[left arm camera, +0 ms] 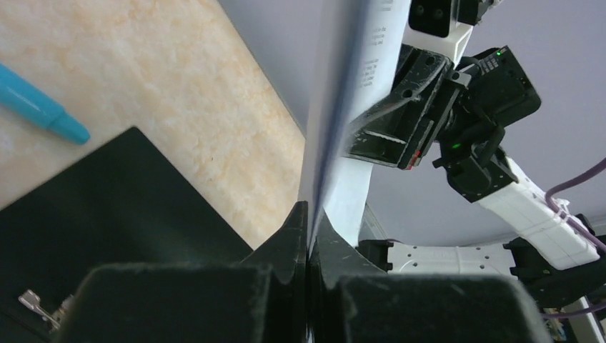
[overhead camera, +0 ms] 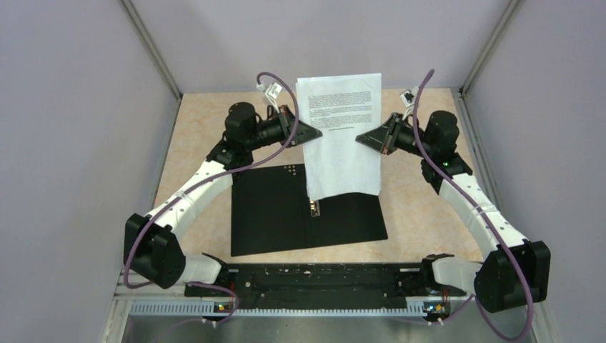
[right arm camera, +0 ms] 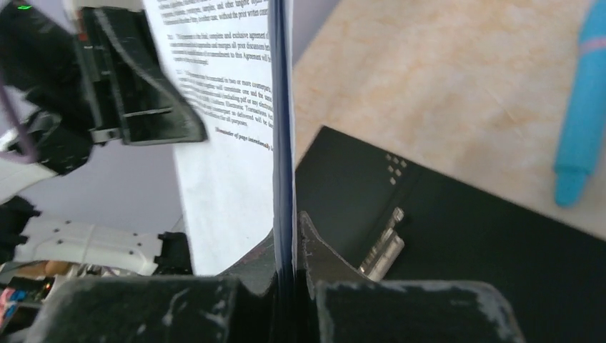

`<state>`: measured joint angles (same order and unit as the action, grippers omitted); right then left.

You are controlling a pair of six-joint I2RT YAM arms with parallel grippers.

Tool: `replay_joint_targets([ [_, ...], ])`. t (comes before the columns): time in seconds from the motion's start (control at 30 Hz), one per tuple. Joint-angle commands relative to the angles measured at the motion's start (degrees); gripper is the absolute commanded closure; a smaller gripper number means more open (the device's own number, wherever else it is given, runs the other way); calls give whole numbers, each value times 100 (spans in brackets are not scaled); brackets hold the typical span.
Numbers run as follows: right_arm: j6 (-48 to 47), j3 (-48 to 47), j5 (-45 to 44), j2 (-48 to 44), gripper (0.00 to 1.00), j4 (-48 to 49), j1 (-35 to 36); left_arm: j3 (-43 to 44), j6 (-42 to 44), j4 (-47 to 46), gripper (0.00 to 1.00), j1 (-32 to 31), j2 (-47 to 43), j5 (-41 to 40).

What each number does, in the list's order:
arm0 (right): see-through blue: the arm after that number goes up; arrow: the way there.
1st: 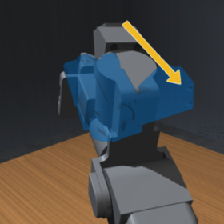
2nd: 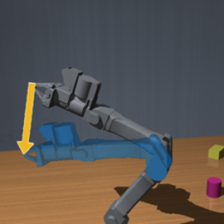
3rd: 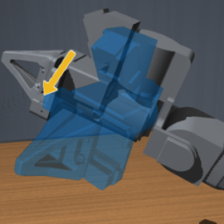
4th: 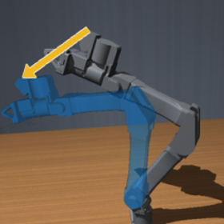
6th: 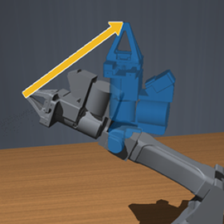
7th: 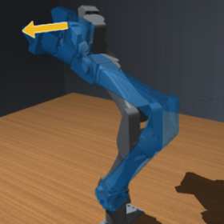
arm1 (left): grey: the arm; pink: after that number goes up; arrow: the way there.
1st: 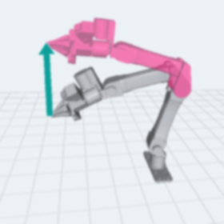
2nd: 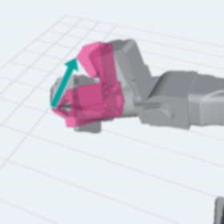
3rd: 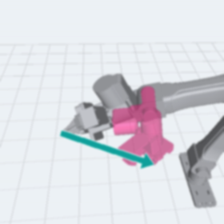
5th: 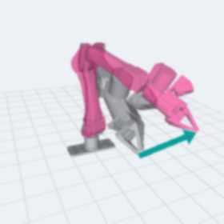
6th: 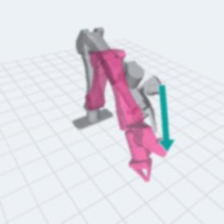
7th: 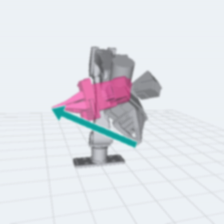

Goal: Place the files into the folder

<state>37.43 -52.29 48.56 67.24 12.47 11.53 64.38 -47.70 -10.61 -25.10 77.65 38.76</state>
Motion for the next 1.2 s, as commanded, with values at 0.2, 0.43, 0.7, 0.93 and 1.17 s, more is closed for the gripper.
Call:
replay_joint_targets([
  [0.2, -1418, 31, -2486, 514, 100, -2812, 641, -571, -800, 508, 100, -1001, 1361, -1768],
  [0.43, -1803, 73, -3014, 1530, 100, -3099, 845, -457, -1114, 427, 100, -1396, 2592, -2187],
  [0.7, -1664, 447, -3087, 1723, 100, -2552, 877, -378, -687, 1041, 85, -1480, 2485, -2799],
  [0.93, -1806, 652, -3181, 1860, 100, -2109, 883, -333, -309, 1035, 53, -1493, 2350, -2908],
  [1.17, -1847, 774, -3300, 2070, 100, -1829, 890, -202, 159, 1587, 31, -1481, 1902, -2934],
])
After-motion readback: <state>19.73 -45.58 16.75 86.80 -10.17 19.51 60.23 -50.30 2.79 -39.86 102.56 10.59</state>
